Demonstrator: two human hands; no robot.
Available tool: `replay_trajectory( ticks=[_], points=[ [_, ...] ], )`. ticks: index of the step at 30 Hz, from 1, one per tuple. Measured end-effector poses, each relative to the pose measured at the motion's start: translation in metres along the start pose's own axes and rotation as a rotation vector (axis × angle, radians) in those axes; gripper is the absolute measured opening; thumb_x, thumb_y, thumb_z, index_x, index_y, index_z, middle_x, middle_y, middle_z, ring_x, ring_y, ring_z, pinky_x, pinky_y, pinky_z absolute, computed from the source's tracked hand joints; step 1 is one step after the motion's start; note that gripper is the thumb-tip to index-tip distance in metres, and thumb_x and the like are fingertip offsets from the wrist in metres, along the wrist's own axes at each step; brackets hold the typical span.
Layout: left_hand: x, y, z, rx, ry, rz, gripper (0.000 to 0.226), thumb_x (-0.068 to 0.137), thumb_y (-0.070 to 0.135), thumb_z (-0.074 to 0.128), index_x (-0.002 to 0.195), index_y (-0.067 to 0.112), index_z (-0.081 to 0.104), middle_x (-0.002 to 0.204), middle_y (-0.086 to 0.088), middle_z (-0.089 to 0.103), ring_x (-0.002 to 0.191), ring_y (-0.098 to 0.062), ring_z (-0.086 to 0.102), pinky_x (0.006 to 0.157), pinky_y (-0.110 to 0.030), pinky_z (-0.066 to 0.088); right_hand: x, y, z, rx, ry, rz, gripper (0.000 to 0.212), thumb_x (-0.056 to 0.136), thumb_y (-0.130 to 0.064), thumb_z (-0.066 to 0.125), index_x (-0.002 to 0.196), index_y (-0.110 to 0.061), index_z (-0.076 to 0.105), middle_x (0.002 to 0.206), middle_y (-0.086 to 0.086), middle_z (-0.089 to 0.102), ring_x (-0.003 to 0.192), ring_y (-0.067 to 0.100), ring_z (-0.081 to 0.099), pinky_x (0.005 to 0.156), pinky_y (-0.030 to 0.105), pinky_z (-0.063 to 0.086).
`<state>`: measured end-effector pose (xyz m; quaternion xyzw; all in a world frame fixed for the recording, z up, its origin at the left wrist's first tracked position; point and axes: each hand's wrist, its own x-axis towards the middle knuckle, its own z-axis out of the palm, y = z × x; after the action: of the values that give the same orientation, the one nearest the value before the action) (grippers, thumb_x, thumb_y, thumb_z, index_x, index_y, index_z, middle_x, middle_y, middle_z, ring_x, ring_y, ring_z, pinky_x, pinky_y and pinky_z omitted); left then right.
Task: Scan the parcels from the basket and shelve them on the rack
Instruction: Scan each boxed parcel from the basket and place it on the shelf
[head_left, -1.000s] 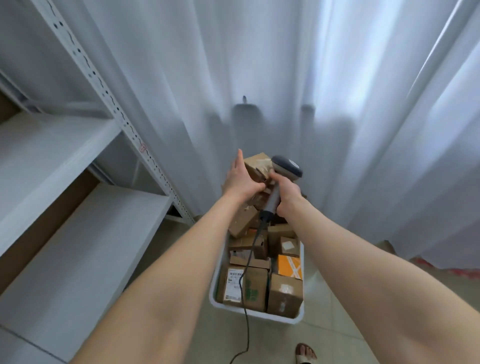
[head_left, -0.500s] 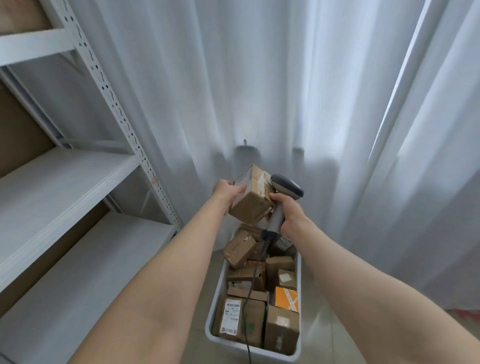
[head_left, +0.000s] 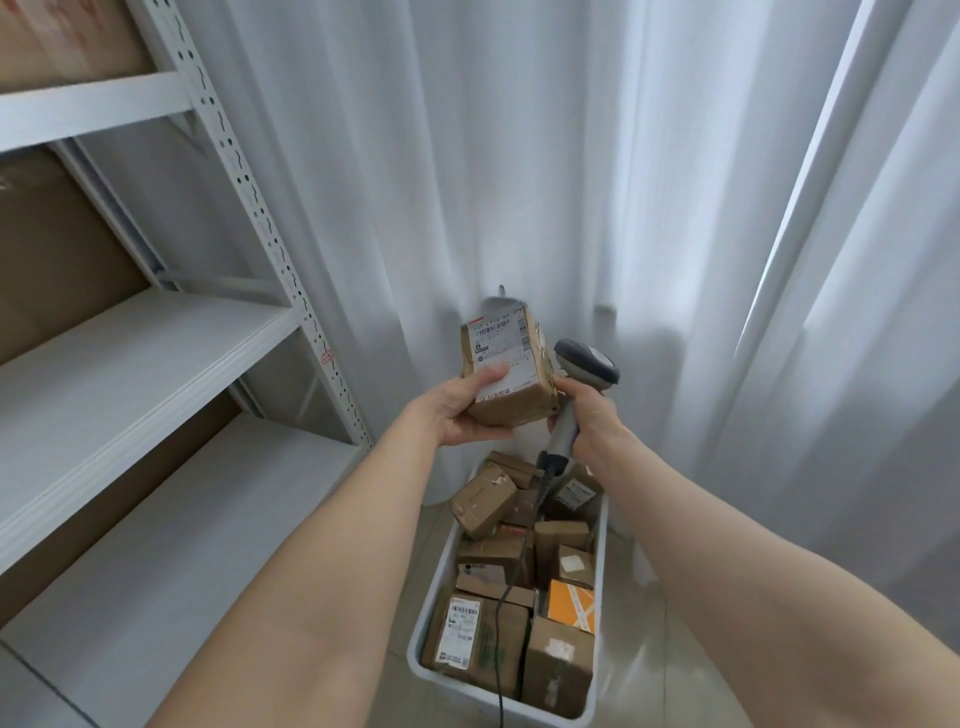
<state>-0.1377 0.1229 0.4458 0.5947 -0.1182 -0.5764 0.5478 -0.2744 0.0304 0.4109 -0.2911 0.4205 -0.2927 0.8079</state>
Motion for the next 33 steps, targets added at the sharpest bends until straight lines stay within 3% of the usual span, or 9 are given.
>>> replay_trajectory(
  ticks=[6,10,14,17,19,26,30,33],
  points=[
    [0.006,-0.002,-0.004,0.061,0.169,0.181,0.062,0.083,0.006,0.070,0.136,0.025,0.043,0.114,-0.005,0.064,0.094,-0.026,0.064,0.069,-0.046,0.055,0.000,-0.008,-0.001,-0.210,0.084,-0.147,0.023,0.088,-0.017,0.069,0.108,-0.013,0.059,0.092,0.002,0.062,0.094,0.022,0.058,0.079,0.037,0.048],
    [0.016,-0.010,-0.009,0.118,0.300,0.240,0.058,0.084,-0.001,0.066,0.131,0.024,0.044,0.115,-0.005,0.064,0.089,-0.024,0.064,0.075,-0.047,0.053,-0.013,-0.016,0.002,-0.218,-0.040,-0.150,0.010,0.090,-0.010,0.065,0.097,-0.010,0.058,0.074,0.010,0.065,0.060,0.018,0.059,0.059,0.031,0.050],
    [0.021,-0.014,-0.010,0.131,0.349,0.254,0.057,0.085,-0.001,0.064,0.131,0.025,0.043,0.120,-0.008,0.063,0.093,-0.026,0.065,0.070,-0.042,0.053,-0.026,-0.019,0.014,-0.355,-0.140,-0.154,0.010,0.090,-0.009,0.064,0.097,-0.006,0.059,0.063,0.011,0.061,0.047,0.017,0.054,0.047,0.026,0.049],
    [0.021,-0.015,-0.011,0.155,0.364,0.249,0.057,0.086,0.000,0.064,0.132,0.026,0.043,0.119,-0.006,0.064,0.088,-0.021,0.064,0.063,-0.036,0.051,-0.032,-0.019,0.024,-0.386,-0.147,-0.132,0.010,0.089,-0.009,0.064,0.096,-0.004,0.059,0.064,0.013,0.059,0.049,0.019,0.051,0.050,0.029,0.047],
    [0.022,-0.015,-0.013,0.161,0.380,0.243,0.058,0.086,0.001,0.064,0.133,0.026,0.042,0.118,-0.006,0.064,0.089,-0.022,0.064,0.066,-0.037,0.052,-0.034,-0.019,0.028,-0.410,-0.139,-0.122,0.009,0.089,-0.010,0.064,0.094,-0.003,0.059,0.065,0.014,0.059,0.050,0.020,0.051,0.051,0.030,0.047],
    [0.020,-0.011,-0.023,0.157,0.425,0.242,0.062,0.085,-0.001,0.065,0.135,0.027,0.041,0.121,-0.007,0.063,0.090,-0.024,0.064,0.062,-0.038,0.051,-0.040,-0.022,0.033,-0.450,-0.138,-0.083,0.005,0.089,-0.009,0.061,0.088,-0.004,0.058,0.059,0.011,0.057,0.042,0.018,0.048,0.043,0.023,0.044],
    [0.021,-0.010,-0.028,0.150,0.445,0.225,0.062,0.085,-0.001,0.065,0.135,0.027,0.043,0.121,-0.008,0.062,0.097,-0.028,0.064,0.079,-0.048,0.054,-0.043,-0.024,0.036,-0.465,-0.161,-0.071,0.005,0.088,-0.008,0.059,0.086,-0.004,0.057,0.057,0.010,0.055,0.042,0.018,0.045,0.043,0.023,0.043],
    [0.019,-0.010,-0.030,0.149,0.452,0.227,0.063,0.084,-0.001,0.065,0.136,0.026,0.042,0.122,-0.009,0.062,0.095,-0.028,0.063,0.071,-0.044,0.054,-0.044,-0.026,0.037,-0.490,-0.182,-0.053,0.006,0.088,-0.009,0.059,0.089,-0.004,0.056,0.058,0.010,0.054,0.043,0.017,0.045,0.044,0.022,0.043]
  ],
)
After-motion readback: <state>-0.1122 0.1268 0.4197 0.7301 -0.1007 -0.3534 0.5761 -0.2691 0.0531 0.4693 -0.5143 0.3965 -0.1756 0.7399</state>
